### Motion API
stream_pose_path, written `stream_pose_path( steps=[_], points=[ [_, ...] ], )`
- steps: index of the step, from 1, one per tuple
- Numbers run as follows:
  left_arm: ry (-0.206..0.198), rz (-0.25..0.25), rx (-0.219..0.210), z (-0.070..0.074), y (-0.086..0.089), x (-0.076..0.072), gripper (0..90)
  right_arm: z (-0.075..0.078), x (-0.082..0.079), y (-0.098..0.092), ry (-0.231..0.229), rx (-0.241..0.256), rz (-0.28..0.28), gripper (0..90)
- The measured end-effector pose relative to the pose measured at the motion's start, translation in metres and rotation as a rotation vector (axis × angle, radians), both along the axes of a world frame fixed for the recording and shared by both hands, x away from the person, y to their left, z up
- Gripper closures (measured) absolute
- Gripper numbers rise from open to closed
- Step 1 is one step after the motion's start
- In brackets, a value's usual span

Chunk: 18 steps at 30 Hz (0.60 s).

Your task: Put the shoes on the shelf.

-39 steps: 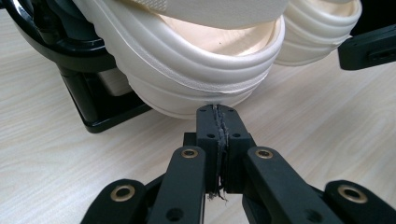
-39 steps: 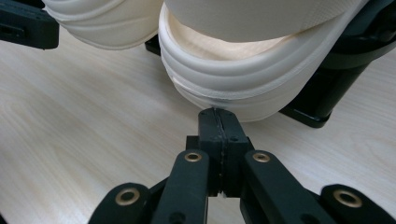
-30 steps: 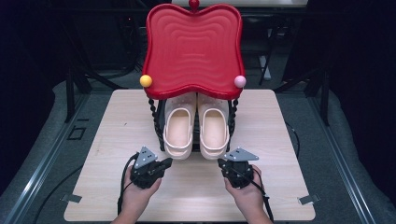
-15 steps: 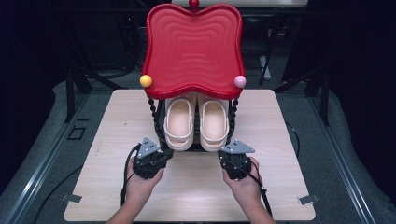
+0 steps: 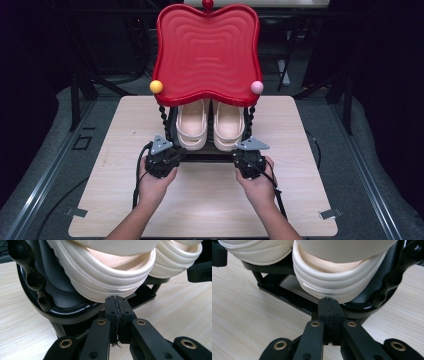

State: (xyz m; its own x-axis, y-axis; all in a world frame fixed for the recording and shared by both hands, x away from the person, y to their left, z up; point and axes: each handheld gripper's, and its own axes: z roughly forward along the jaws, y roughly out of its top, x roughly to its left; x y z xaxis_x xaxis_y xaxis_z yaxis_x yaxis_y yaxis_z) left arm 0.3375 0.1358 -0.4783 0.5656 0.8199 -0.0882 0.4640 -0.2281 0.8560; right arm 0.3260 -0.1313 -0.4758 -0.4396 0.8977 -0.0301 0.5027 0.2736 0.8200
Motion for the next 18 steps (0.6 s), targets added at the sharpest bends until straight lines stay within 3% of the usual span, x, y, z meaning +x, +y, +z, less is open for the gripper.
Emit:
stream_pose_path(
  steps=[10, 15, 18],
  points=[
    [0.02, 0.027, -0.002, -0.005, -0.001, 0.016, 88.7, -0.003, 0.014, 0.005, 0.001, 0.034, -0.013, 90.0],
    [0.029, 0.029, 0.018, -0.009, -0.004, 0.02, 88.7, -0.005, 0.019, 0.009, 0.006, 0.034, -0.016, 90.0],
    [0.035, 0.029, 0.014, -0.01, -0.005, 0.023, 88.7, -0.005, 0.021, 0.01, 0.031, 0.028, -0.016, 90.0]
  ],
)
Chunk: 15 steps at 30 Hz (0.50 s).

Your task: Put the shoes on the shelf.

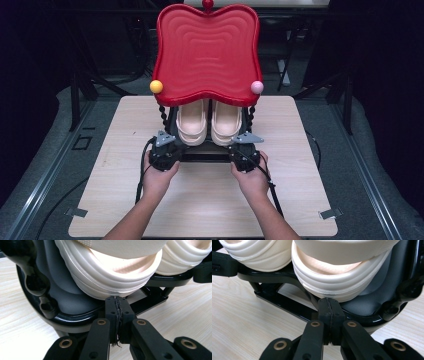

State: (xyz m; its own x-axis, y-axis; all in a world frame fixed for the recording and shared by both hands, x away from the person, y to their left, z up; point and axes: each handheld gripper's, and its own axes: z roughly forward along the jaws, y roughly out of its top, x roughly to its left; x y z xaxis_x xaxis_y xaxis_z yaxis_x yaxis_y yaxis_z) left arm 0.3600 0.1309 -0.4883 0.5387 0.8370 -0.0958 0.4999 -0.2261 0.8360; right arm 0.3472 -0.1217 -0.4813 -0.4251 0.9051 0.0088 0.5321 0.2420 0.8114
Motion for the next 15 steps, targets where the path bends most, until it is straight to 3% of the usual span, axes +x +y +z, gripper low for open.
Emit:
stream_pose_path(
  steps=[1, 2, 4, 5, 7, 9, 11, 12, 15],
  points=[
    [0.0, 0.001, -0.005, -0.0005, -0.0008, 0.0004, 88.6, -0.0022, 0.0016, 0.0012, -0.016, 0.009, -0.008, 90.0],
    [0.0, -0.001, -0.006, -0.0008, -0.0018, 0.001, 88.6, -0.0014, 0.0015, 0.0011, 0.003, 0.008, -0.007, 90.0],
    [0.003, -0.003, -0.005, -0.0006, -0.0031, 0.0019, 88.6, -0.0035, 0.0036, 0.0031, -0.014, 0.022, -0.013, 90.0],
    [0.004, 0.001, -0.005, -0.0006, -0.0041, 0.0025, 88.6, -0.0022, 0.0033, 0.0031, 0.006, 0.017, -0.007, 90.0],
    [0.004, 0.002, 0.001, -0.0005, -0.0052, 0.0042, 88.6, -0.0042, 0.0055, 0.0051, -0.016, 0.023, -0.011, 90.0],
    [0.001, 0.014, 0.002, -0.0007, -0.0053, 0.0056, 88.5, -0.0031, 0.0059, 0.0057, 0.005, 0.021, -0.007, 90.0],
    [0.015, 0.008, -0.018, -0.0003, -0.0052, 0.0074, 88.6, -0.0052, 0.0079, 0.0072, -0.015, 0.031, -0.015, 89.9],
    [0.014, 0.006, -0.016, 0.0, -0.0056, 0.0075, 88.5, -0.0043, 0.0081, 0.0067, 0.004, 0.022, -0.014, 89.8],
    [0.012, 0.003, -0.011, 0.0002, -0.0068, 0.0076, 88.4, -0.0063, 0.0106, 0.0085, -0.01, 0.038, -0.023, 89.0]
  ],
)
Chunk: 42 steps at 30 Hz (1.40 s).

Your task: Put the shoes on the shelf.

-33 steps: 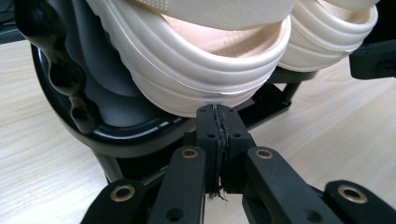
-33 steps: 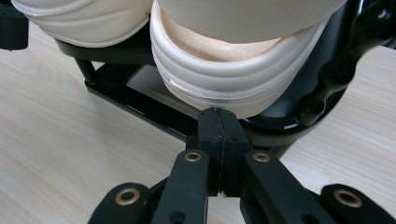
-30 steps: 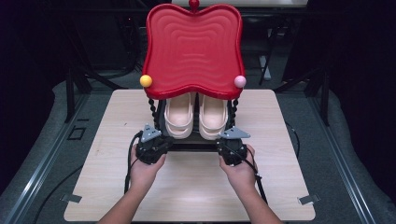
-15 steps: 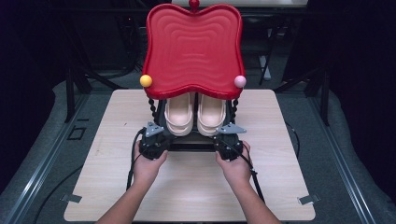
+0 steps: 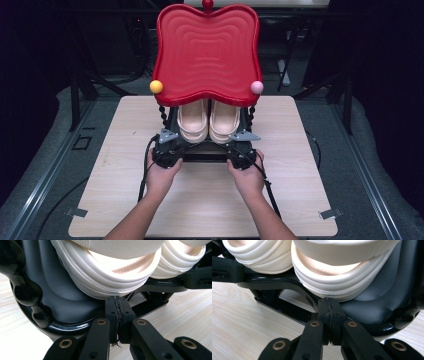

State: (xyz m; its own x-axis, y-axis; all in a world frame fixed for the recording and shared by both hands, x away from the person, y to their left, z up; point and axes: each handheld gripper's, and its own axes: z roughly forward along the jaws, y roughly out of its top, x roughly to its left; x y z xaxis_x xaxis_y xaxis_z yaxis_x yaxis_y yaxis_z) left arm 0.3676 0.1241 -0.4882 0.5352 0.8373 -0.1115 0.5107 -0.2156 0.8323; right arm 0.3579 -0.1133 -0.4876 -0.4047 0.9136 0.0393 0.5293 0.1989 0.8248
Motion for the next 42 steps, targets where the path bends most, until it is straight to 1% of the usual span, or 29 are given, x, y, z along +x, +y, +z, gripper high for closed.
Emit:
stream_pose_path(
  steps=[1, 2, 3, 4, 6, 7, 8, 10, 13, 16, 17, 18, 21, 23, 25, 30, 31, 32, 33, 34, 36, 37, 38, 39, 42],
  points=[
    [-0.003, 0.003, -0.003, 0.0, 0.0, 0.0, 87.9, 0.001, 0.0, 0.0, 0.018, -0.004, 0.005, 88.7],
    [-0.004, 0.003, -0.003, 0.0, 0.0, -0.001, 86.9, 0.001, 0.0, 0.0, 0.019, -0.002, 0.004, 88.3],
    [-0.01, 0.001, -0.002, 0.0, 0.001, -0.002, 85.2, 0.0, 0.0, 0.001, -0.002, 0.002, 0.001, 87.5],
    [-0.017, 0.0, -0.009, 0.001, 0.002, -0.004, 84.7, 0.0, -0.001, 0.001, -0.003, -0.004, 0.004, 86.7],
    [-0.023, -0.004, -0.012, 0.002, 0.003, -0.006, 84.7, 0.0, -0.003, 0.0, -0.012, -0.001, 0.005, 86.5],
    [-0.029, -0.003, -0.013, 0.002, 0.004, -0.007, 84.8, 0.002, -0.005, -0.001, -0.003, -0.008, 0.01, 86.5],
    [-0.033, 0.001, -0.015, 0.003, 0.004, -0.007, 84.8, 0.001, -0.007, 0.0, -0.028, -0.002, 0.008, 86.5],
    [-0.038, 0.003, -0.017, 0.005, 0.006, -0.009, 84.8, 0.004, -0.011, -0.001, -0.047, -0.006, 0.01, 86.5],
    [-0.042, -0.002, -0.014, 0.006, 0.01, -0.013, 84.4, 0.008, -0.017, -0.004, -0.09, -0.015, 0.0, 86.6],
    [-0.052, -0.001, -0.022, 0.007, 0.014, -0.018, 83.9, 0.011, -0.019, -0.01, -0.111, -0.011, -0.022, 86.5],
    [-0.055, -0.001, -0.028, 0.007, 0.015, -0.019, 83.7, 0.013, -0.02, -0.013, -0.092, -0.019, -0.022, 86.5],
    [-0.055, -0.004, -0.027, 0.008, 0.017, -0.021, 83.6, 0.012, -0.019, -0.014, -0.114, -0.013, -0.033, 86.5],
    [-0.064, -0.007, -0.03, 0.008, 0.019, -0.026, 82.8, 0.012, -0.016, -0.019, -0.117, -0.01, -0.053, 86.5],
    [-0.07, -0.007, -0.032, 0.008, 0.021, -0.028, 82.7, 0.013, -0.014, -0.023, -0.129, -0.001, -0.07, 86.5],
    [-0.072, -0.008, -0.036, 0.007, 0.023, -0.03, 82.2, 0.015, -0.012, -0.026, -0.125, 0.01, -0.077, 86.5],
    [-0.071, -0.008, -0.041, 0.005, 0.029, -0.034, 81.5, 0.016, -0.008, -0.028, -0.16, 0.02, -0.099, 86.1],
    [-0.066, -0.009, -0.042, 0.004, 0.03, -0.036, 81.4, 0.016, -0.007, -0.028, -0.162, 0.017, -0.102, 86.1],
    [-0.067, -0.01, -0.049, 0.003, 0.031, -0.037, 81.3, 0.016, -0.006, -0.028, -0.153, 0.02, -0.105, 86.0],
    [-0.071, -0.011, -0.052, 0.002, 0.031, -0.038, 81.2, 0.017, -0.005, -0.03, -0.134, 0.012, -0.1, 86.0],
    [-0.07, -0.013, -0.053, 0.002, 0.032, -0.04, 81.2, 0.015, -0.003, -0.029, -0.152, 0.025, -0.11, 86.0],
    [-0.069, -0.017, -0.055, 0.001, 0.034, -0.043, 81.0, 0.015, 0.0, -0.029, -0.151, 0.031, -0.111, 86.1],
    [-0.07, -0.02, -0.06, 0.0, 0.035, -0.045, 80.7, 0.017, 0.0, -0.029, -0.129, 0.026, -0.106, 86.1],
    [-0.069, -0.022, -0.065, -0.002, 0.036, -0.048, 80.7, 0.016, 0.002, -0.028, -0.145, 0.033, -0.113, 86.1],
    [-0.068, -0.024, -0.063, -0.003, 0.037, -0.05, 80.6, 0.017, 0.002, -0.027, -0.133, 0.027, -0.11, 86.1],
    [-0.061, -0.033, -0.065, -0.007, 0.041, -0.057, 80.5, 0.017, 0.007, -0.025, -0.159, 0.026, -0.126, 86.2]
  ],
)
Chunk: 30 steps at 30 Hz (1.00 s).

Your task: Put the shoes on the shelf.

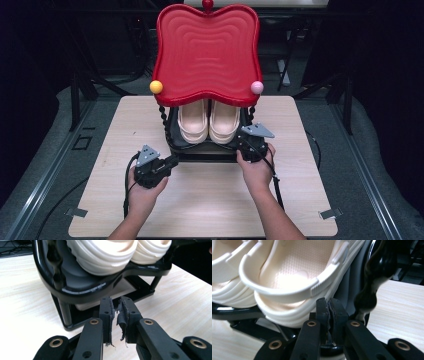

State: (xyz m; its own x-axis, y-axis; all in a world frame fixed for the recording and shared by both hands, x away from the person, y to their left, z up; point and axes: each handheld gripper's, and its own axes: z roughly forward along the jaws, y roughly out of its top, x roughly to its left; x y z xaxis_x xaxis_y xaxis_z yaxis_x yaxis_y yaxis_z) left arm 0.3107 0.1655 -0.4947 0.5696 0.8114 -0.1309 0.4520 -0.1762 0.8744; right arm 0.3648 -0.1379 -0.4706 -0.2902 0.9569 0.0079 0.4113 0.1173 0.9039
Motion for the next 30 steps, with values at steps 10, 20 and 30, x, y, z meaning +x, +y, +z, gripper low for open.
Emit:
stream_pose_path(
  steps=[10, 20, 30],
  points=[
    [0.007, 0.003, -0.025, -0.01, 0.015, -0.016, 80.4, -0.001, 0.01, 0.004, -0.008, 0.02, -0.021, 89.6],
    [0.016, 0.008, -0.031, -0.017, 0.025, -0.025, 80.1, 0.003, 0.017, 0.01, -0.005, -0.006, -0.026, 90.0],
    [0.016, 0.004, -0.027, -0.017, 0.025, -0.027, 80.0, 0.004, 0.022, 0.01, 0.01, 0.027, -0.033, 90.0]
  ],
)
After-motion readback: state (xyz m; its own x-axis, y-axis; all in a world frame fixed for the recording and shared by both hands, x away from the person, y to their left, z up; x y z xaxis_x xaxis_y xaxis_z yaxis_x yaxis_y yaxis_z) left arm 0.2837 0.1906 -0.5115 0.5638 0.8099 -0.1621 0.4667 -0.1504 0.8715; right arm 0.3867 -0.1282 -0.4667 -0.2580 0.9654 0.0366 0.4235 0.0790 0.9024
